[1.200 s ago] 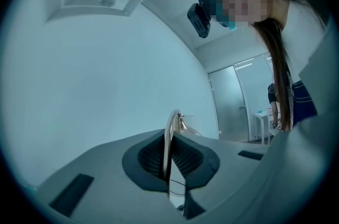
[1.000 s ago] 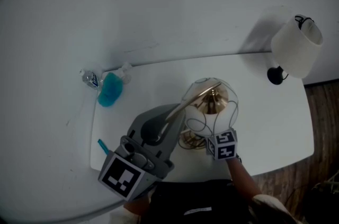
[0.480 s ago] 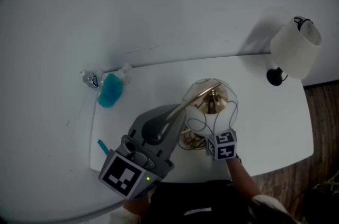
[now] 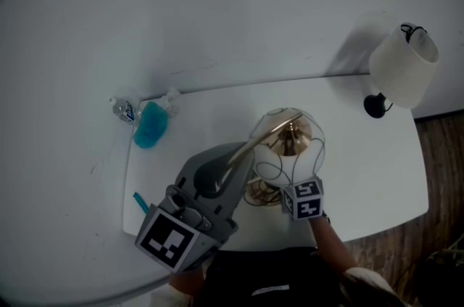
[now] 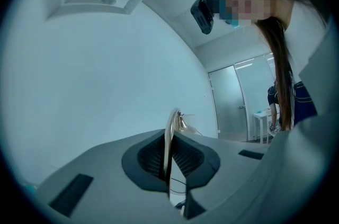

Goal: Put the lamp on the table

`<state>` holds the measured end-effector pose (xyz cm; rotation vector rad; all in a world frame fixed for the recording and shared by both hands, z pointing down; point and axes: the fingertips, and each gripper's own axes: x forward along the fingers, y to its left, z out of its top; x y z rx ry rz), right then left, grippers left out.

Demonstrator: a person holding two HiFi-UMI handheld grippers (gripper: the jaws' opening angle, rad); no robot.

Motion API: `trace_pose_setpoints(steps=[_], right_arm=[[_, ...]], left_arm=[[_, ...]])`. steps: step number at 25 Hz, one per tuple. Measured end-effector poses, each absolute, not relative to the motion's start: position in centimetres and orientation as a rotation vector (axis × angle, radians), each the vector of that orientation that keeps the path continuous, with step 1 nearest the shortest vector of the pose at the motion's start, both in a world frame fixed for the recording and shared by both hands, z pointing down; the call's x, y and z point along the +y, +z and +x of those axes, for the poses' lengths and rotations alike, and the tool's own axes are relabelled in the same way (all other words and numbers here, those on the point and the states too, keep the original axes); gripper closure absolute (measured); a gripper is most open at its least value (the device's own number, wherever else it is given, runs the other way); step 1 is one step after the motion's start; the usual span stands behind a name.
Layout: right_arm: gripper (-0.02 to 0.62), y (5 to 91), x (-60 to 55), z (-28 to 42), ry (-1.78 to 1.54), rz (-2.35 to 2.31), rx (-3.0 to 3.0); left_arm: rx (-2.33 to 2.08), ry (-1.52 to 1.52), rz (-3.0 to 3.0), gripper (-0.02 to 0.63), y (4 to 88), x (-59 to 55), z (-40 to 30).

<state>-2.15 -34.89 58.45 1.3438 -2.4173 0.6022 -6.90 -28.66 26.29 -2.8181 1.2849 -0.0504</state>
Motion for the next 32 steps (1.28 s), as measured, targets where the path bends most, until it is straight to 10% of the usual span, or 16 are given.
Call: trace_pose_setpoints(steps=[32], right_arm=[[0.528, 57.9, -34.0, -1.5, 0.571, 1.352, -2.386]], left_arm=[[1.32, -0.045, -2.811, 0.518, 26.1, -27.6, -8.3]])
